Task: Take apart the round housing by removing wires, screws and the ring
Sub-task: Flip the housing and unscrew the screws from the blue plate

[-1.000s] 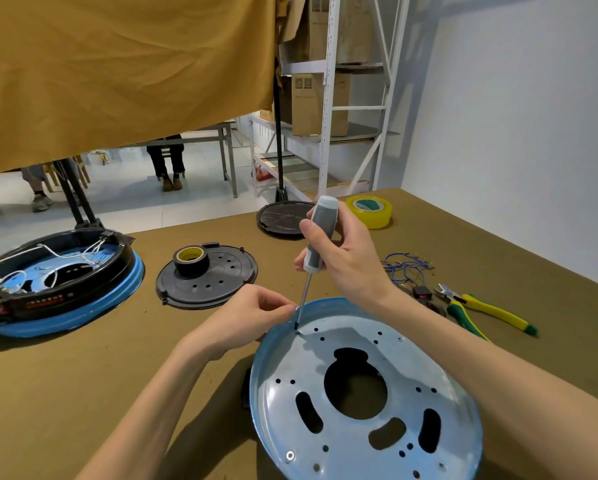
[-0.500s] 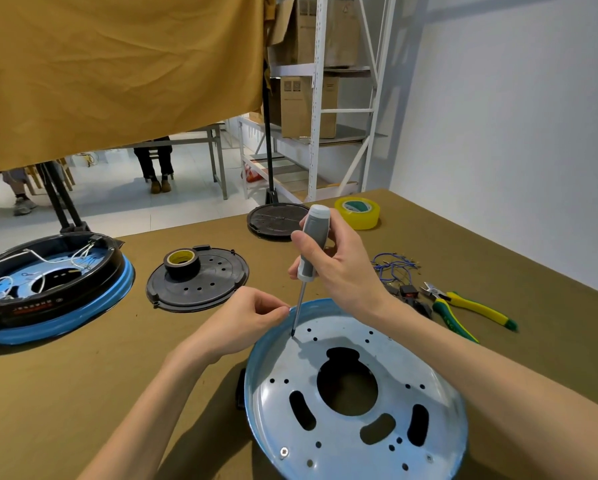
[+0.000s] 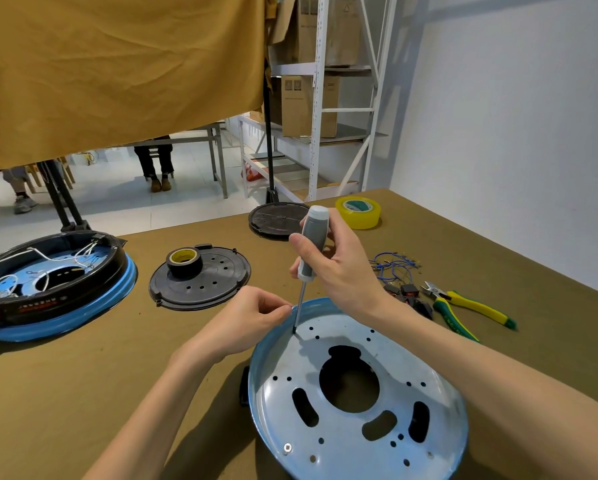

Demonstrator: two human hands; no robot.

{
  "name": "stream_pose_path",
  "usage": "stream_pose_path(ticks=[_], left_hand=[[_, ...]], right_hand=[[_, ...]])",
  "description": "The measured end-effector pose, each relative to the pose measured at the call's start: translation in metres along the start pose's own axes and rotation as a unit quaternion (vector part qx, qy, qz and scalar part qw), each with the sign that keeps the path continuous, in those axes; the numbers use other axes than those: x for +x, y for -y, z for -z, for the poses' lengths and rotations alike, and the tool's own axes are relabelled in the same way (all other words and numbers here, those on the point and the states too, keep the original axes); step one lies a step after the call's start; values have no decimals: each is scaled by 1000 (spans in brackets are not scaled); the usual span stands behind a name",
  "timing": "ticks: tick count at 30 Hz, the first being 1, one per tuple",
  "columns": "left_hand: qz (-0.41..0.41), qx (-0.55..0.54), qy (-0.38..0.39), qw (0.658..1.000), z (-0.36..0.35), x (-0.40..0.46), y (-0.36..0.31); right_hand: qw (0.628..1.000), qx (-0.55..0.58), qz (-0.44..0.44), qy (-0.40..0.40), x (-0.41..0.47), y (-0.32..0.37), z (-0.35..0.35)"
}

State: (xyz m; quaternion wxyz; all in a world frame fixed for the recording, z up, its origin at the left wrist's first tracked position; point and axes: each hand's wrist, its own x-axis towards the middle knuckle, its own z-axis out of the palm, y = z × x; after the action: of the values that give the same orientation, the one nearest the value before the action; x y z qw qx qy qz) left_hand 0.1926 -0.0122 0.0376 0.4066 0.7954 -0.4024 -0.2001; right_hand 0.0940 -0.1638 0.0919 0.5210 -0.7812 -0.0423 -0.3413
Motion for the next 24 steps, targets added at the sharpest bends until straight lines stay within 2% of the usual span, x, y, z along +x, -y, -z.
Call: stream_pose_path(ticks=[4, 6, 9, 11, 14, 18, 21, 24], left_hand=[[-18, 10, -19, 1000, -3, -3, 0], [-19, 10, -20, 1000, -5, -6, 1], [-16, -4, -14, 1000, -8, -9, 0], [-19, -13, -17, 1000, -8, -10, 1], [-15, -21, -29, 999, -12, -13, 8], [43, -25, -21, 999, -19, -18, 14], [97, -12, -17, 995, -15, -22, 12], [134, -18, 23, 991, -11, -23, 6]], right_hand=[[993, -96, 50, -55, -6, 5, -4], [991, -106, 23, -80, -3, 8, -9], [993, -2, -90, -71, 7, 14, -22], [990, 14, -125, -63, 13, 14, -30], [989, 51, -132, -51, 15, 12, -36], [986, 114, -115, -23, 14, 12, -39], [992, 72, -95, 27, 13, 15, -31], [992, -114, -26, 52, 18, 22, -14]])
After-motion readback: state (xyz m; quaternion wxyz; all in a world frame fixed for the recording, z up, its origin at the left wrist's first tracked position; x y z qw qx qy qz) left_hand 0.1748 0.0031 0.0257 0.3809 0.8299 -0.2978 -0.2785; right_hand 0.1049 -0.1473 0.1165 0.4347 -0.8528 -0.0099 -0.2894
